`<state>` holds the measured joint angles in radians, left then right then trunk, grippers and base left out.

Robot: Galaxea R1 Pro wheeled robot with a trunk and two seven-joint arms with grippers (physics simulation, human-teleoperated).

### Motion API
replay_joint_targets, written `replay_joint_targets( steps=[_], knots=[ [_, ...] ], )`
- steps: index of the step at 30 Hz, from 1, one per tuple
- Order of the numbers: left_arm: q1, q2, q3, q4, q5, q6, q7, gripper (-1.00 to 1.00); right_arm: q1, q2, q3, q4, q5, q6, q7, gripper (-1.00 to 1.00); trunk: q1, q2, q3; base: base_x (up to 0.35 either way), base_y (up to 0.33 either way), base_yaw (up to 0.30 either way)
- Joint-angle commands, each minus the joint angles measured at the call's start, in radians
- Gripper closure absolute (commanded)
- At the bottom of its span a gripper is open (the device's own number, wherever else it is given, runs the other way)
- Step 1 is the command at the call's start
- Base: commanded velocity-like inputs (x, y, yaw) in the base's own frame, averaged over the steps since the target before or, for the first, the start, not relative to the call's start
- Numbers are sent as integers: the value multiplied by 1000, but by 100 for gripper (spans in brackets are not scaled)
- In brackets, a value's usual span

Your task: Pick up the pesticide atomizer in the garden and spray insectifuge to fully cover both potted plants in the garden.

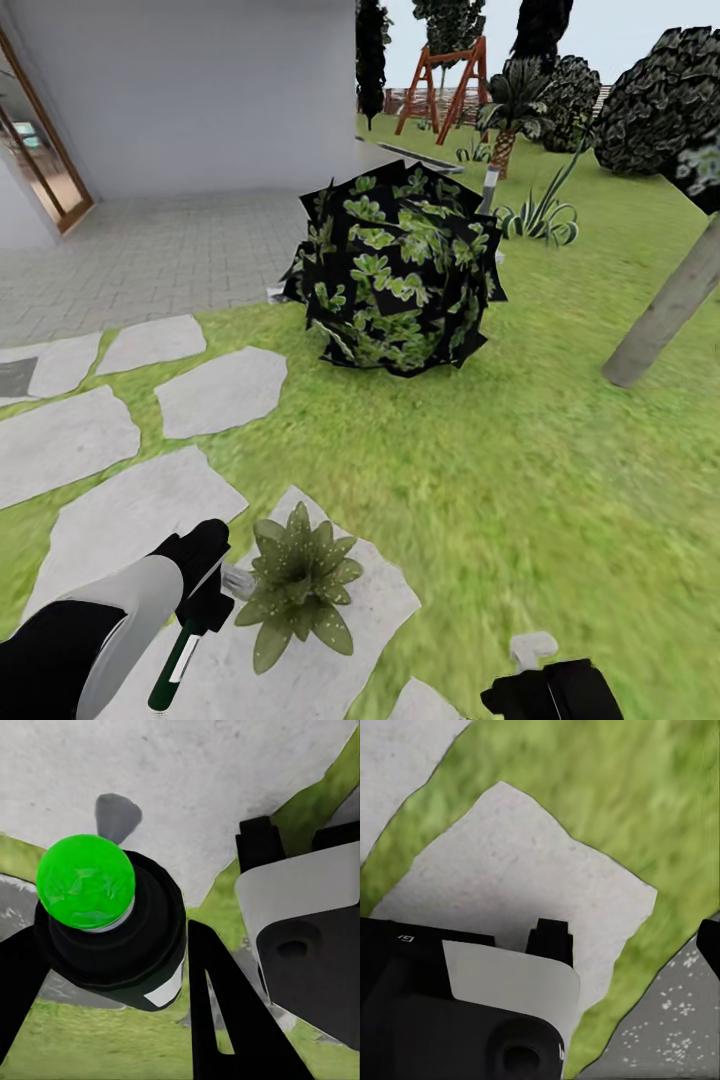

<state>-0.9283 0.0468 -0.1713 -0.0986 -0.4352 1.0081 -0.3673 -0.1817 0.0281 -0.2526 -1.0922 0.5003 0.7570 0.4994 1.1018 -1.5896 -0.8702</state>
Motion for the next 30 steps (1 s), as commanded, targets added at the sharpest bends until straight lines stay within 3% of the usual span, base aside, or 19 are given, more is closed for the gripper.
replay_joint_targets(
  steps=[1,7,16,30],
  knots=[
    [0,1,-8,-2,-3,3,-10,100,-1,1,-3,-2,10,2,10,-100,0,0,-1,-7,199,-300],
    [0,1,-8,-3,-3,3,-10,100,-1,1,-3,-2,10,2,10,-100,0,0,-1,-1,182,-300],
    [0,0,-8,-3,-3,3,-10,100,-1,2,-3,-2,10,2,10,-100,0,0,-1,-32,307,-183],
    [0,0,-9,-3,-3,3,-10,100,-1,1,-3,-2,10,2,10,-100,0,0,-1,-88,312,-295]
  ],
)
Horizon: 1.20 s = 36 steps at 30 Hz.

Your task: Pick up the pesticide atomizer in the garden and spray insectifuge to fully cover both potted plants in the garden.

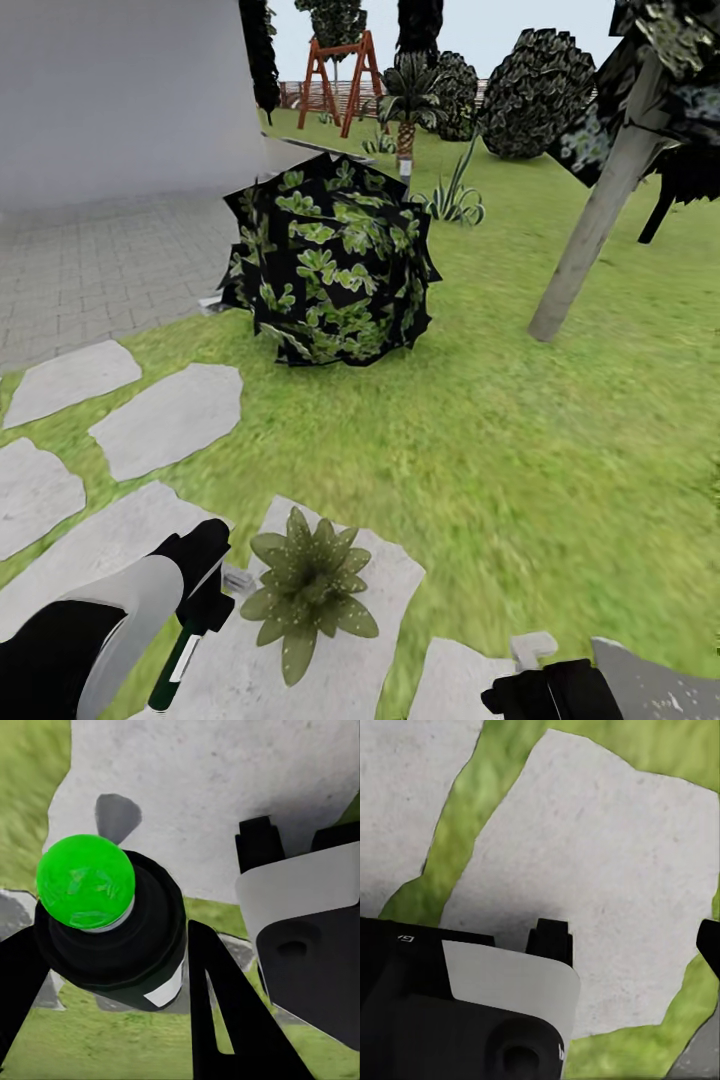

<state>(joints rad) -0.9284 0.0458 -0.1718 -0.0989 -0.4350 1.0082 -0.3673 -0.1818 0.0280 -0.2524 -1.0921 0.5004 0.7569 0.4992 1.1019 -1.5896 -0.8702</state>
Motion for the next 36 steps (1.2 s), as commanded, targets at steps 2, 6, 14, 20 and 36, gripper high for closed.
replay_joint_targets(
  steps=[2,6,14,20,36],
  knots=[
    [0,1,-8,-2,-3,3,-10,100,-1,2,-3,-2,10,2,10,-100,0,0,-1,-25,290,-300],
    [0,1,-9,-2,-4,3,-10,100,-1,2,-3,-2,10,3,10,-100,0,0,-1,-5,106,-300],
    [0,1,-9,-2,-4,3,-9,100,-1,2,-4,-2,10,2,9,-100,0,0,-1,0,6,-300],
    [0,3,-13,-2,-4,3,-9,100,-1,2,-3,-2,10,2,10,-100,0,0,-1,0,183,-58],
    [0,2,-15,-2,-4,3,-9,100,-1,1,-4,-2,10,2,9,-100,0,0,-1,0,316,-194]
  ],
)
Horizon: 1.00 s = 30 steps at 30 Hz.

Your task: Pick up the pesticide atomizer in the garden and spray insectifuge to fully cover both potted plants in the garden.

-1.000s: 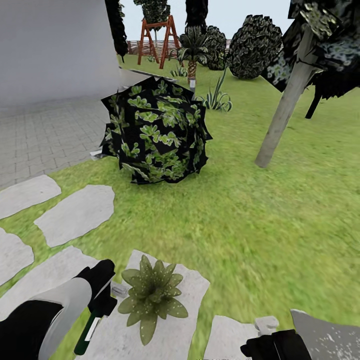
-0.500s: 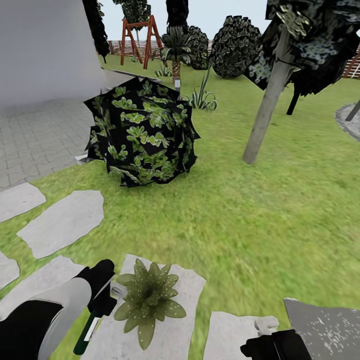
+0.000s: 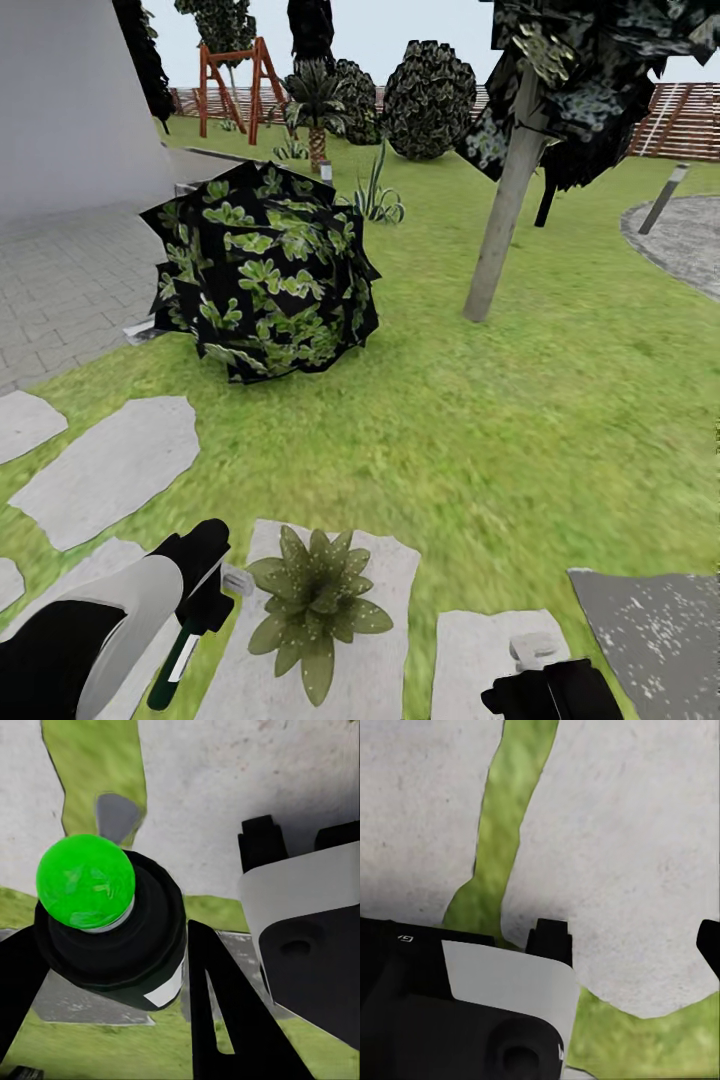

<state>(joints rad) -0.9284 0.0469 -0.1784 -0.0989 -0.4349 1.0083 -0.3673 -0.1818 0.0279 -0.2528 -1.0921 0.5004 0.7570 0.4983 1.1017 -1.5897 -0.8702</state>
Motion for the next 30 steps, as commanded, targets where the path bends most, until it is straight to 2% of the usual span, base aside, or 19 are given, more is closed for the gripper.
replay_joint_targets(
  steps=[1,5,11,17,27,30],
  knots=[
    [0,1,-9,-2,-4,3,-9,100,-1,1,-3,-2,10,2,10,-100,0,0,-1,0,242,-298],
    [-1,2,-9,-2,-4,3,-9,100,-1,2,-3,-2,10,2,10,-100,0,0,-1,0,86,-162],
    [-12,-2,-9,-4,-5,3,-9,100,-1,2,-3,-2,10,2,10,-100,0,0,-1,0,5,-11],
    [-90,-4,-7,-6,-4,3,-9,100,-1,2,-2,-2,11,2,10,-100,0,0,-1,0,0,0],
    [-54,-4,-2,-5,-4,2,-10,100,-1,2,-3,-2,10,2,10,-100,0,0,-1,0,1,0],
    [-38,-5,-3,-5,-4,2,-10,100,-1,1,-3,-2,10,2,10,-100,0,0,-1,120,232,-194]
  ],
)
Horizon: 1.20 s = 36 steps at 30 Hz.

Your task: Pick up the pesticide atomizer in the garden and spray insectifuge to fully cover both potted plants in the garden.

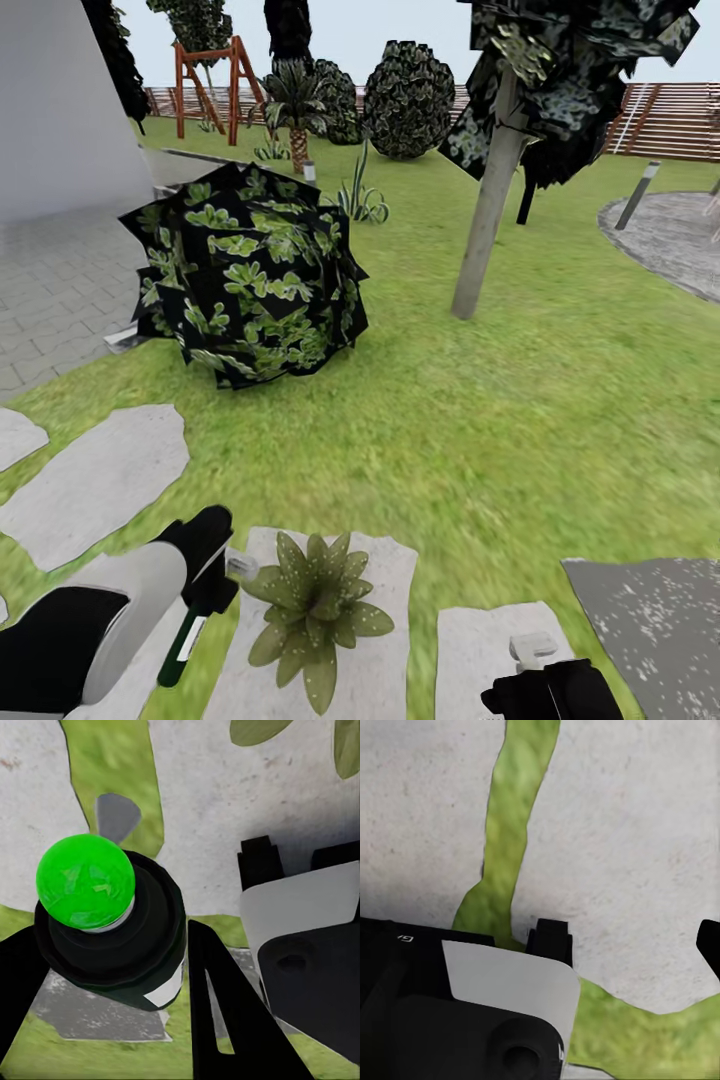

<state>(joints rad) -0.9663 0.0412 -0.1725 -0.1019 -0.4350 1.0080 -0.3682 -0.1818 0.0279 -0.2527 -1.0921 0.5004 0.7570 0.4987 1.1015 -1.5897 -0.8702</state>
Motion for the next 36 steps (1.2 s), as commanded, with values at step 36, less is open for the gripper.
replay_joint_targets(
  steps=[36],
  knots=[
    [6,2,-15,-1,-4,3,-7,100,-1,2,-3,-2,10,2,9,-100,0,0,10,-116,182,-192]
  ],
)
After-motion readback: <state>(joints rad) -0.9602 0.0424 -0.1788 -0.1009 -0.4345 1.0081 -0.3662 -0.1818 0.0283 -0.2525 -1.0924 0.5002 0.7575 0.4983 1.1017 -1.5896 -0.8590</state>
